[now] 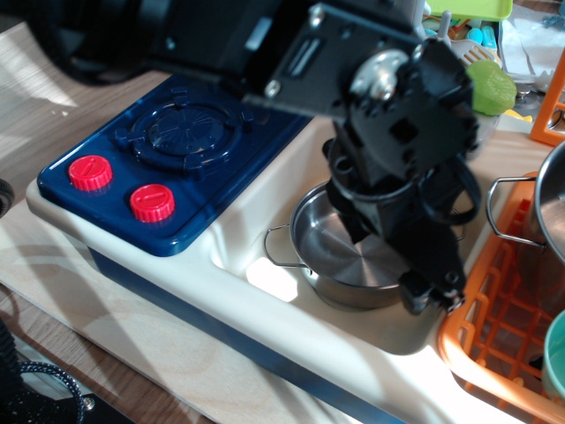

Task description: Put pan on stove from sink

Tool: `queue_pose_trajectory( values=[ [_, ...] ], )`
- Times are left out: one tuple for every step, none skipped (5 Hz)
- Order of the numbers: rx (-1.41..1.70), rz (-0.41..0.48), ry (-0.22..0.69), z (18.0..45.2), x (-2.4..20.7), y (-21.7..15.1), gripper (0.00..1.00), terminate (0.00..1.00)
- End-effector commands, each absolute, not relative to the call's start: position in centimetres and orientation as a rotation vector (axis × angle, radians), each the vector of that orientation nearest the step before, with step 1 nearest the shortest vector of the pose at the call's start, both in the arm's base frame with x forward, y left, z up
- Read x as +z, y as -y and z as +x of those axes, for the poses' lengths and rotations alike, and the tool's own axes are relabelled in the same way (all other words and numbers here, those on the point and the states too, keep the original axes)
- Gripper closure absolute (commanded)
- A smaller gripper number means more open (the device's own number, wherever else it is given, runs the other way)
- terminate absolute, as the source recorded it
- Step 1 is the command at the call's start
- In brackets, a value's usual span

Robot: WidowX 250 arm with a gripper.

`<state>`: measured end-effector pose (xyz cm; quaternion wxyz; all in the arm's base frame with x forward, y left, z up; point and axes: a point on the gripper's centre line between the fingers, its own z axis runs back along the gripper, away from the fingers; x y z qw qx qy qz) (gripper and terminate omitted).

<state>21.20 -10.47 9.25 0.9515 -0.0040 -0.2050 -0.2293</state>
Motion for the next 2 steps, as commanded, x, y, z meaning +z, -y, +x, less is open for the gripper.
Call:
queue_pose_trajectory(
  values=[
    [-0.499, -0.026, 0.465, 21.91, 8.18, 9.50, 0.00, 0.00],
    [-0.520, -0.016, 0.474, 22.00, 7.69, 8.52, 0.00, 0.00]
  ],
)
